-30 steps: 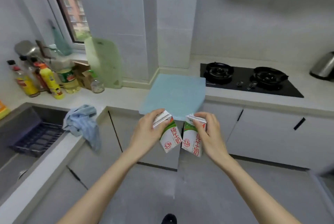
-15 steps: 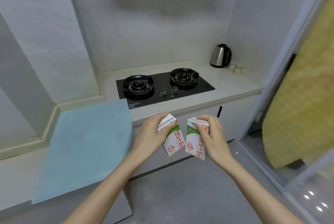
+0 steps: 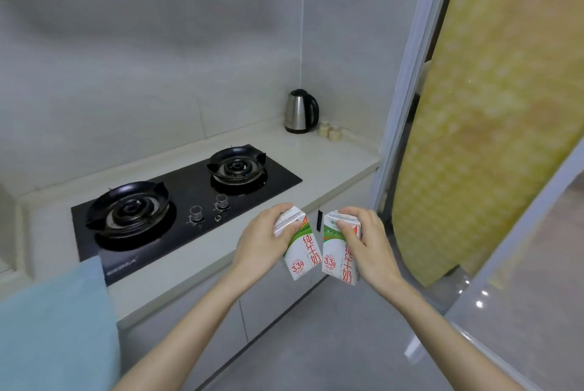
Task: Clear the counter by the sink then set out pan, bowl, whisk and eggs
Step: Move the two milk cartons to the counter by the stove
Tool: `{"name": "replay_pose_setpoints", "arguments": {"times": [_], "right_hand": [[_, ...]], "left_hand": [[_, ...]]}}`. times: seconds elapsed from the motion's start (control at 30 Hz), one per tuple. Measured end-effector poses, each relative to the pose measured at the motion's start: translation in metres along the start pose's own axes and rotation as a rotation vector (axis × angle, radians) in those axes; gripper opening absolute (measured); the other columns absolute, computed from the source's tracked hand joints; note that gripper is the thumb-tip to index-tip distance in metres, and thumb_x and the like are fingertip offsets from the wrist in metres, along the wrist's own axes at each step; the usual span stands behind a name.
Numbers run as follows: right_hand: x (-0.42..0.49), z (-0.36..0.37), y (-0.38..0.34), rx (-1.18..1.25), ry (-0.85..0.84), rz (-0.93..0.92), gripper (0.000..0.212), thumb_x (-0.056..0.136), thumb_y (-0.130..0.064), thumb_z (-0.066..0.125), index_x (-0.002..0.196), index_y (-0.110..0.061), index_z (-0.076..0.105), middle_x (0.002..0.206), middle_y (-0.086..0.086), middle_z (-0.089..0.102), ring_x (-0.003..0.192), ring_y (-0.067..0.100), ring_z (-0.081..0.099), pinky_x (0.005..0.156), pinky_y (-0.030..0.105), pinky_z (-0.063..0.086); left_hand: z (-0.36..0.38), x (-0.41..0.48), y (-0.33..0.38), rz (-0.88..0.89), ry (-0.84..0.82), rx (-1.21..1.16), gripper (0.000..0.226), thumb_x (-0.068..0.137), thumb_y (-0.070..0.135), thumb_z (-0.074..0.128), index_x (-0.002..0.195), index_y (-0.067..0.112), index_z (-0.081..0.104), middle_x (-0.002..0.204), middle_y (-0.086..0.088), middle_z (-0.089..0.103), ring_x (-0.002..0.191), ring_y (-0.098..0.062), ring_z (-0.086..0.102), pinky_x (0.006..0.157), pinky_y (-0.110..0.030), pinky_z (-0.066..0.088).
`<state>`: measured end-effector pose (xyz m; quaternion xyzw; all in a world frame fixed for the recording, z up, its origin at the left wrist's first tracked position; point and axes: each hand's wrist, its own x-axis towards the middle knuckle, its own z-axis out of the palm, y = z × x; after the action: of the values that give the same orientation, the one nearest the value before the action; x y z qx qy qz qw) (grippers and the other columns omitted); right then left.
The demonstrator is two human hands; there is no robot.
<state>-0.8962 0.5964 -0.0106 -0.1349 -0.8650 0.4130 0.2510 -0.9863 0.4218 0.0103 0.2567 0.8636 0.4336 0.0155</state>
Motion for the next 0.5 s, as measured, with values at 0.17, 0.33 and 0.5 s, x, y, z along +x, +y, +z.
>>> {"name": "replay_pose_setpoints", "arguments": {"times": [0.17,0.33,0.5], "right_hand": [[0.079,-0.01,0.049,-0.005,-0.028,0.018,0.026,0.097,-0.03,0.049,0.121,-0.025,0.056,0.112,-0.004,0.053,0.104,0.003,0.048,0.081,0.013,0.038],[0.174,-0.022,0.099,-0.004,-0.077,0.061,0.031,0.098,-0.032,0.048,0.128,-0.028,0.054,0.117,-0.004,0.052,0.104,-0.004,0.046,0.079,0.004,0.037],[0.259,-0.022,0.14,0.018,-0.091,0.079,0.032,0.097,-0.035,0.048,0.129,-0.033,0.052,0.117,-0.006,0.051,0.107,0.008,0.052,0.092,0.035,0.049]], "left_hand": [[0.042,0.085,0.001,0.024,-0.023,0.041,0.035,0.09,0.04,0.057,0.123,0.032,0.056,0.119,0.014,0.061,0.111,-0.007,0.054,0.092,-0.03,0.043],[0.081,0.177,0.005,-0.025,-0.01,0.029,0.035,0.089,0.04,0.058,0.123,0.033,0.056,0.116,0.012,0.061,0.108,-0.007,0.054,0.09,-0.028,0.043],[0.11,0.255,0.0,-0.098,0.012,-0.009,0.033,0.088,0.042,0.06,0.12,0.034,0.058,0.113,0.013,0.062,0.106,-0.008,0.057,0.094,-0.036,0.046]]}}
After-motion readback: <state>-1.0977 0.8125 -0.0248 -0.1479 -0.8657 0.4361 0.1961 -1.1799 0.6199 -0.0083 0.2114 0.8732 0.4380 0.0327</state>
